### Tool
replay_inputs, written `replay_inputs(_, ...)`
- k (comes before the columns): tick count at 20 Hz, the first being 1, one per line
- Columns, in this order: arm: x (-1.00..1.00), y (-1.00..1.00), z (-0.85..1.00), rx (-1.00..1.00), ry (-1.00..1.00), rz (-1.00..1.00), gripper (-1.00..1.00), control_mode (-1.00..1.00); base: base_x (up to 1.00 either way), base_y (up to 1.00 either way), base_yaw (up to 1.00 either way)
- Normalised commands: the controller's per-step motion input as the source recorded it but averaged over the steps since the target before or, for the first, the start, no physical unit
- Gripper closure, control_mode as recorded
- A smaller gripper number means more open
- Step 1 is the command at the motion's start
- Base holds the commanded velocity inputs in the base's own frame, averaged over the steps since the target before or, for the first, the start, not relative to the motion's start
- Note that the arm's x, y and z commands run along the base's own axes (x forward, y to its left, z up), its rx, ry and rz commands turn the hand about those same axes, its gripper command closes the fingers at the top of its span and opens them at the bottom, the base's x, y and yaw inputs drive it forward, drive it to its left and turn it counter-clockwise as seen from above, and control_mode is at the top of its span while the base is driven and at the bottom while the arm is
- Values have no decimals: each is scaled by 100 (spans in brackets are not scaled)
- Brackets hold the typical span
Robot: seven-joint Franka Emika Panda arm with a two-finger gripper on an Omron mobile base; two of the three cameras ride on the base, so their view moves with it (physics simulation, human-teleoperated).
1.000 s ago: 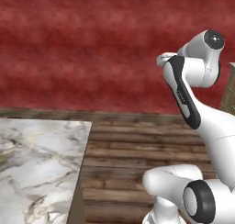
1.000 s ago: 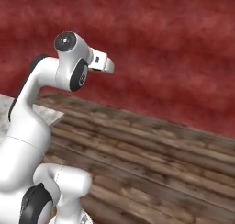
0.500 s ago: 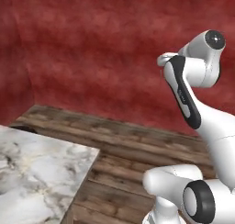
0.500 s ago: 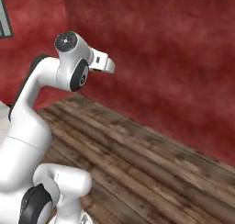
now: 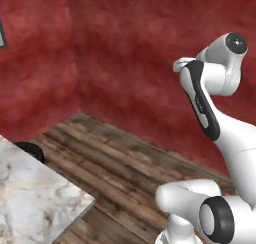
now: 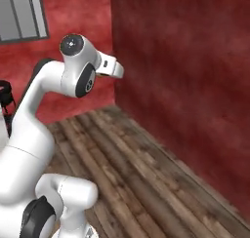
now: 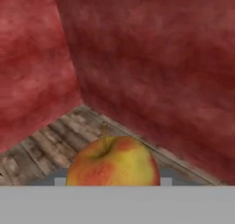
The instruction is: Retrieve the apple and mango from the fridge and place them into the bowl on the dining table.
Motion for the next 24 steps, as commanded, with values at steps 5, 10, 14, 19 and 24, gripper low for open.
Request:
replay_inputs(5,0,0,0,0,0,0,100,100,93,-40,64)
replay_inputs(10,0,0,0,0,0,0,100,100,92,-34,66)
replay_inputs(14,0,0,0,0,0,0,100,100,95,-29,64)
replay_inputs(19,0,0,0,0,0,0,100,100,96,-28,64)
replay_inputs(24,0,0,0,0,0,0,100,100,92,-32,65)
